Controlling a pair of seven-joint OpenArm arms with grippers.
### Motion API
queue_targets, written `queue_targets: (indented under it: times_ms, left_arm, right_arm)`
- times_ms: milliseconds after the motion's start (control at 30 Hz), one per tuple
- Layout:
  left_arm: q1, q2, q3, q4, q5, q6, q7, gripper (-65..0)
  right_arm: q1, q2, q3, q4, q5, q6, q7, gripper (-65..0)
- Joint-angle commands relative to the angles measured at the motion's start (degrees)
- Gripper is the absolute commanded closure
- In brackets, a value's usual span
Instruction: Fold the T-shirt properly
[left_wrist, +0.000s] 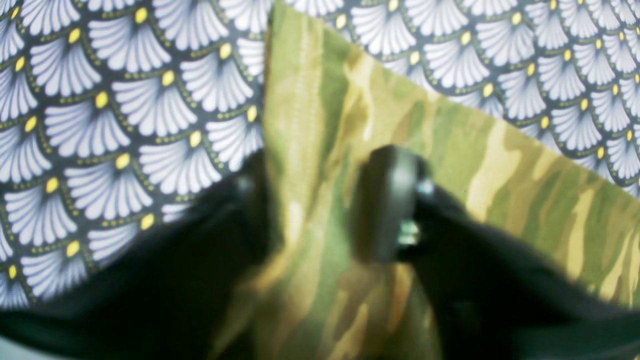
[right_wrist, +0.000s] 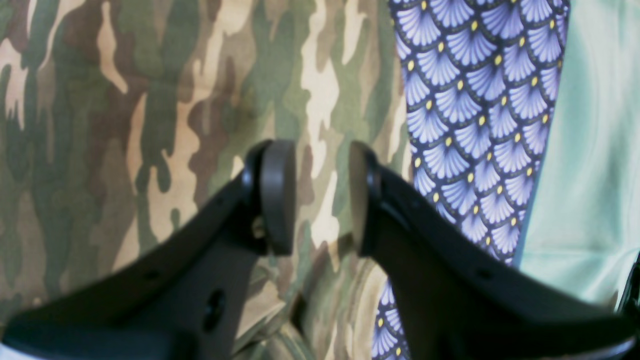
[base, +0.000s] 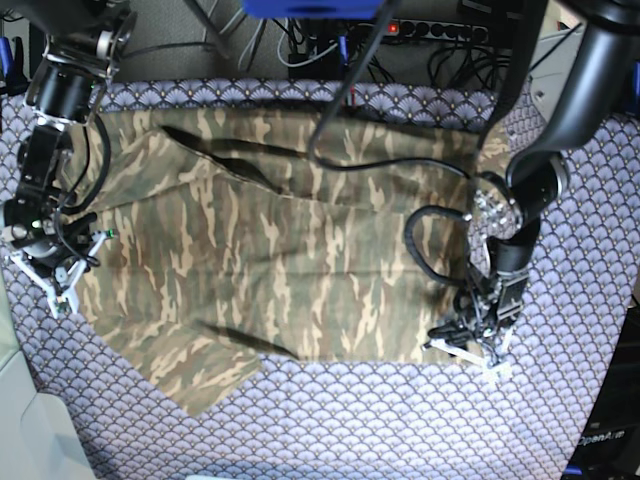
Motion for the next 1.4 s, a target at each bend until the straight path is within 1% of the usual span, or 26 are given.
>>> queue_targets:
  times_ms: [0,33,67,133,267,367,500,567,667,767,900,933,1000,1100,1167,1267,1367]
  left_arm:
    - [-0.43,-0.03,-0.64,0.15,-0.87,-0.95,2.08,-15.1]
    - [-0.34,-0.29,-1.69,0.15,-0.87,-0.95,2.08,-10.8]
    - [-0.34,-0.38,-2.75,0.15,-0.87,-0.95,2.08,-8.9]
    - [-0.34,-0.38,-4.60,0.15,-0.87,-0.95,2.08,-8.7]
    - [1.59,-0.47,-6.97,0.41,-0.87,-0.95,1.91,-7.5]
    - [3.00,0.23,-6.97,4.37,-0.78,-0.95,1.91,-0.2]
    - [5.37,2.08,-6.71,7.71,-0.25,-0.95,2.08,0.0]
    - [6.52,2.52,-5.21,8.59,-0.34,-0.95,2.08,0.0]
    - [7.04,2.61,-2.13,8.85,-0.78,-0.95,2.08,0.0]
    - [7.13,2.61,-1.69,8.85,-0.78,-0.95,2.08,0.0]
    - [7.48,2.52,-1.43,8.85,-0.78,-0.95,2.08,0.0]
    - [7.48,2.43,-1.52,8.85,-0.78,-0.95,2.08,0.0]
    - [7.75,2.43,-1.52,8.85,-0.78,-0.95,2.08,0.0]
    - [7.83,2.43,-1.34,8.85,-0.78,-0.95,2.08,0.0]
    - [7.83,2.43,-1.43,8.85,-0.78,-0.95,2.08,0.0]
    - [7.83,2.43,-1.52,8.85,-0.78,-0.95,2.08,0.0]
    - [7.83,2.43,-1.61,8.85,-0.78,-0.95,2.08,0.0]
  right_arm:
    - [1.40,1.04,0.17,0.93,0.12,0.02,1.01,-19.7]
    - [1.40,1.04,0.08,0.93,0.12,0.02,1.01,-19.7]
    - [1.40,1.04,0.08,0.93,0.12,0.02,1.01,-19.7]
    - [1.40,1.04,-0.01,0.84,0.12,0.02,1.45,-19.7]
    - [0.96,1.04,0.08,0.76,0.12,0.02,4.26,-19.6]
    - [1.13,1.04,0.17,-0.39,0.12,0.02,4.53,-19.6]
    - [2.28,1.57,-0.36,-1.62,0.12,0.02,4.53,-20.0]
    - [3.24,1.74,-0.71,-1.71,0.12,0.02,4.44,-20.1]
    - [5.35,2.01,-4.05,-2.94,0.03,0.02,3.91,-21.0]
    - [8.87,3.68,-6.78,-9.88,0.03,-0.16,4.17,-26.2]
    - [14.76,4.38,-9.15,-19.02,0.03,-0.16,4.70,-28.0]
    - [16.08,5.08,-10.20,-20.96,0.03,-0.16,4.97,-28.0]
    - [18.63,5.52,-13.37,-25.44,0.03,-0.24,7.25,-28.0]
    - [22.50,5.79,-16.36,-32.74,-0.05,-0.24,10.86,-28.1]
    - [24.96,6.67,-18.47,-37.84,-0.05,-0.24,13.05,-28.1]
    - [28.56,6.84,-21.19,-46.19,-0.05,-0.77,18.68,-28.1]
    - [32.08,7.90,-21.37,-53.75,-0.05,-5.87,24.22,-28.1]
